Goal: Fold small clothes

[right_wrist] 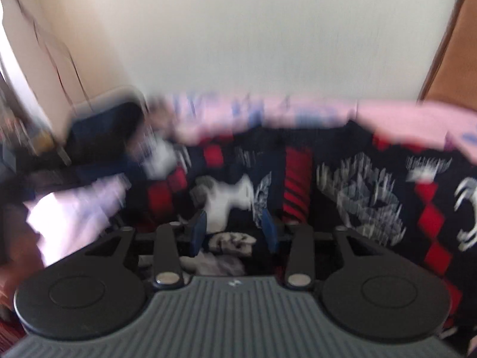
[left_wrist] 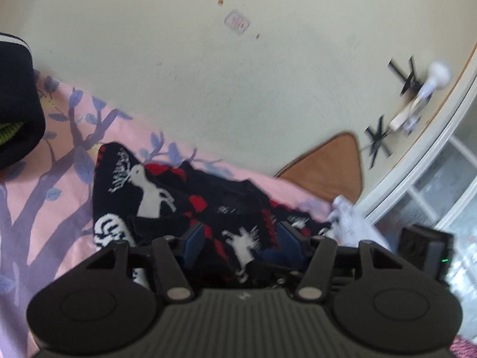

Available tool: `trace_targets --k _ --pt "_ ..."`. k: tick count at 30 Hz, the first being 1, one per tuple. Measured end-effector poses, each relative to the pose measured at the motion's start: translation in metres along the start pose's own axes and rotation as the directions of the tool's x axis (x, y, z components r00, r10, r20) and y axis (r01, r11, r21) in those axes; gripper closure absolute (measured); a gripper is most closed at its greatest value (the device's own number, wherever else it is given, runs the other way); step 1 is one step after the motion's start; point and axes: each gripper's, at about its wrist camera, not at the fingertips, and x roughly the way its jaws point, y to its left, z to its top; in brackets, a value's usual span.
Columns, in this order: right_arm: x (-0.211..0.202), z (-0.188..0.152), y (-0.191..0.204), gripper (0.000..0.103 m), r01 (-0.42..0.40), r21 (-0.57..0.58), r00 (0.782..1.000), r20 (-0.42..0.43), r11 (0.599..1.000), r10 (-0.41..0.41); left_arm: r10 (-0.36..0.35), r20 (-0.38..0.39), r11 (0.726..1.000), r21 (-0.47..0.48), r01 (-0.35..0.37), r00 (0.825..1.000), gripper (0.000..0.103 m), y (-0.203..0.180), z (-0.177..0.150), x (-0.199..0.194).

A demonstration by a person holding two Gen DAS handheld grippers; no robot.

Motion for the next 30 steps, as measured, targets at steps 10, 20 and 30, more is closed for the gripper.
trace_targets --k 10,20,30 --pt "-0.072 -0.013 -0.061 0.059 0.056 0.168 0.997 0.05 0.984 -0.065 0.164 -0.026 0.977 0.141 -0.159 0.986 0.06 -0.008 -0.009 0.011" --pt "-0.183 -0.071 -0.084 0.061 0.066 0.271 0.989 0.107 0.96 -0.098 0.293 0.04 0.926 0.236 -0.294 0.955 0.049 -0.04 -0.011 -0.015" --pt "-0.268 -0.201 -0.082 0.061 -0.065 0.366 0.996 0.078 0.928 0.04 0.189 -0.02 0.954 0.241 -0.178 0.982 0.04 -0.066 -0.097 -0.155"
